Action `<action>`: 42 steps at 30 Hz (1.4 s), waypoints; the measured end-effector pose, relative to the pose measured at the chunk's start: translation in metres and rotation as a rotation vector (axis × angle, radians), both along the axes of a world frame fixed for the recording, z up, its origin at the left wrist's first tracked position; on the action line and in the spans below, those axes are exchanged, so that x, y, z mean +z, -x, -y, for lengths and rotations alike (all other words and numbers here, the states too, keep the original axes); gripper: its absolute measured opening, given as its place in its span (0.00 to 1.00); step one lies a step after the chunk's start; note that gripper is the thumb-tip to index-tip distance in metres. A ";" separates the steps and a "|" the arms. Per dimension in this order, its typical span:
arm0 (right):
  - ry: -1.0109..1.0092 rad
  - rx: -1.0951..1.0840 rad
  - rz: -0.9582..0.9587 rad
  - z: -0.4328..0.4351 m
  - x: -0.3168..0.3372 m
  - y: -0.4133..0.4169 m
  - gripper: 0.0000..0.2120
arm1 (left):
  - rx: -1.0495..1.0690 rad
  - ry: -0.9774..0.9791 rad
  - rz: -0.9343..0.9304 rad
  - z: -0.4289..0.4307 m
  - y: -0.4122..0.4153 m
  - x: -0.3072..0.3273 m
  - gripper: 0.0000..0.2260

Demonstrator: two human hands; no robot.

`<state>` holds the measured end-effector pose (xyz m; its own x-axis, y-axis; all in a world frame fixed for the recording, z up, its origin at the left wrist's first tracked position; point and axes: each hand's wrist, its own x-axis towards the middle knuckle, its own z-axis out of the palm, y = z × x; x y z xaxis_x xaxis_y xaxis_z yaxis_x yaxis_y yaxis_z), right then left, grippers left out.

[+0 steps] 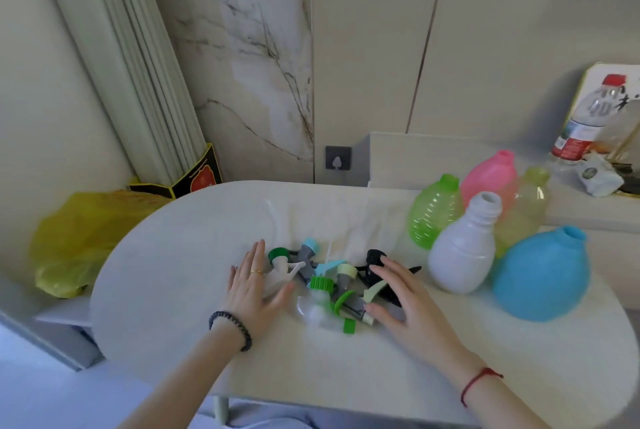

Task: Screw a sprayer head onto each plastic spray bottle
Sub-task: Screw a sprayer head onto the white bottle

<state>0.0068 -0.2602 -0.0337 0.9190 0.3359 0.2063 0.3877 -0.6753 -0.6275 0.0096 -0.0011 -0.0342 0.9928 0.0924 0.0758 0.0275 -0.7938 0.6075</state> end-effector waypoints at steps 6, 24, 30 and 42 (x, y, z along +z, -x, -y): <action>-0.088 -0.093 0.038 0.016 0.020 0.019 0.24 | -0.008 0.063 0.021 0.019 0.015 0.031 0.34; -0.480 -0.432 0.208 0.059 0.047 -0.007 0.37 | -0.435 0.517 -0.065 0.181 -0.017 0.080 0.29; -0.553 -0.406 0.172 0.059 0.045 -0.025 0.32 | -0.478 0.551 -0.115 0.186 -0.024 0.066 0.28; -0.523 -0.031 0.104 -0.013 0.121 0.000 0.31 | -0.490 0.656 0.102 0.090 -0.003 0.118 0.29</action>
<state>0.0073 -0.2469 0.0875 0.8926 0.1373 0.4294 0.4507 -0.2949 -0.8426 0.0130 -0.0916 0.0835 0.9233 -0.2922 0.2494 -0.3103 -0.1847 0.9325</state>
